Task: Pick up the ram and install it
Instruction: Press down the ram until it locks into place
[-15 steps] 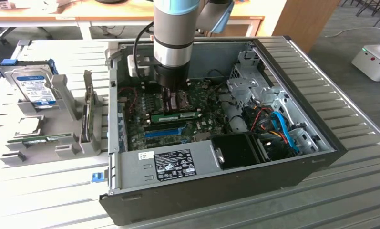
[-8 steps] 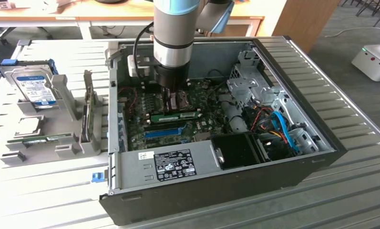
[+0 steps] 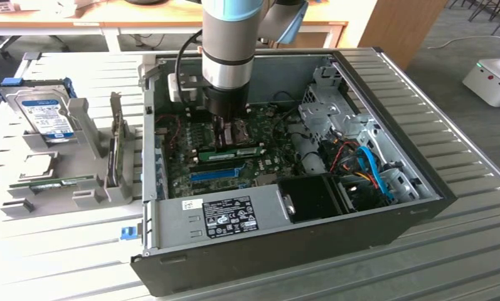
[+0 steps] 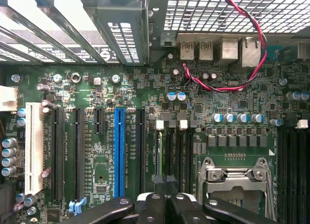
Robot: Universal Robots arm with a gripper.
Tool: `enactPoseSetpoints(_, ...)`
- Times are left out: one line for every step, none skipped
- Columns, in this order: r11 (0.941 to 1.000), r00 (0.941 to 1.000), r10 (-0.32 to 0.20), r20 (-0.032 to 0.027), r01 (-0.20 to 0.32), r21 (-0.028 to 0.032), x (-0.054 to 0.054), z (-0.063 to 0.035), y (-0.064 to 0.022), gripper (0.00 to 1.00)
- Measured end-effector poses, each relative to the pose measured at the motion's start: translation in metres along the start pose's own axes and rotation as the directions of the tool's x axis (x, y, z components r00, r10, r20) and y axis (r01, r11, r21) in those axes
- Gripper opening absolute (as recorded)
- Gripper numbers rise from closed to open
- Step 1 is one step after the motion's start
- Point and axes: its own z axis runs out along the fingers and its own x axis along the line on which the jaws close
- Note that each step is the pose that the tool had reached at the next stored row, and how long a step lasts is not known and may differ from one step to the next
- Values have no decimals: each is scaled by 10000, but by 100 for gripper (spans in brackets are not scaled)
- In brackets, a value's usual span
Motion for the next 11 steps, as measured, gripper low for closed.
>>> enactPoseSetpoints(10000,10000,0,0,0,1,0,0,0,11)
enactPoseSetpoints(10000,10000,0,1,0,0,0,0,0,11)
enactPoseSetpoints(10000,10000,0,1,0,0,0,0,0,11)
enactPoseSetpoints(10000,10000,0,1,0,0,0,0,0,11)
enactPoseSetpoints(10000,10000,0,0,0,0,0,0,0,11)
enactPoseSetpoints(10000,10000,0,-2,0,0,0,1,0,11)
enactPoseSetpoints(10000,10000,0,-2,0,-1,0,1,0,11)
enactPoseSetpoints(10000,10000,0,-2,0,0,0,2,0,11)
enactPoseSetpoints(10000,10000,0,-1,0,-1,0,2,0,11)
enactPoseSetpoints(10000,10000,0,0,0,0,0,2,0,11)
enactPoseSetpoints(10000,10000,0,0,0,0,0,2,0,11)
